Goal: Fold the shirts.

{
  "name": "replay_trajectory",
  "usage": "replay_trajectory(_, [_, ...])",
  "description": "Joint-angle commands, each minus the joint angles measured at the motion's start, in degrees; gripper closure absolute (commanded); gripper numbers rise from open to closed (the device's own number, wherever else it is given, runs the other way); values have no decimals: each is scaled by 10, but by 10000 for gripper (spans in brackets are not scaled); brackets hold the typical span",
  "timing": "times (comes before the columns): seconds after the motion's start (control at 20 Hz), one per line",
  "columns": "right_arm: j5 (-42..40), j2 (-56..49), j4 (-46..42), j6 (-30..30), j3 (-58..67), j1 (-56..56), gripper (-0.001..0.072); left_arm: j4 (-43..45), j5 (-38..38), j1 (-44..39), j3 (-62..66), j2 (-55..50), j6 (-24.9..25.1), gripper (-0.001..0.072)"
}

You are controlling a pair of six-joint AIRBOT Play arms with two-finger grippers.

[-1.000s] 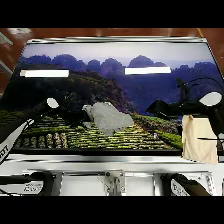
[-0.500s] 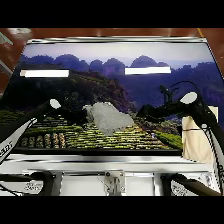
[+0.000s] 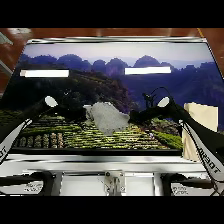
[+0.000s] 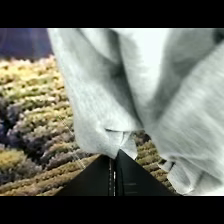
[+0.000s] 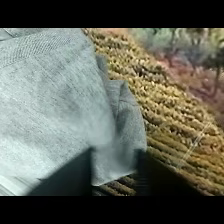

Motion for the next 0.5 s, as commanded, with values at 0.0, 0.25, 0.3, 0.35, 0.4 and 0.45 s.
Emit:
replay_trajectory(0.0, [-18,-14,31,-3,0,15,642,0,-1,0,0,14,18,667])
replay_trajectory(0.25, [1,33,6,-37,36,6,645,114,-13,6,30,74,8,669])
replay_trajectory(0.3, [3,61,-23,-37,58,-5,645,177,-33,9,54,105,-9,670])
replay_trajectory(0.35, [2,90,-50,-38,84,-17,645,234,-56,15,86,139,-15,669])
replay_trajectory(0.4, [0,125,-75,-47,117,-32,645,271,-73,24,120,172,-15,669])
replay_trajectory(0.45, [-5,158,-90,-57,151,-46,645,292,-84,36,160,207,-17,669])
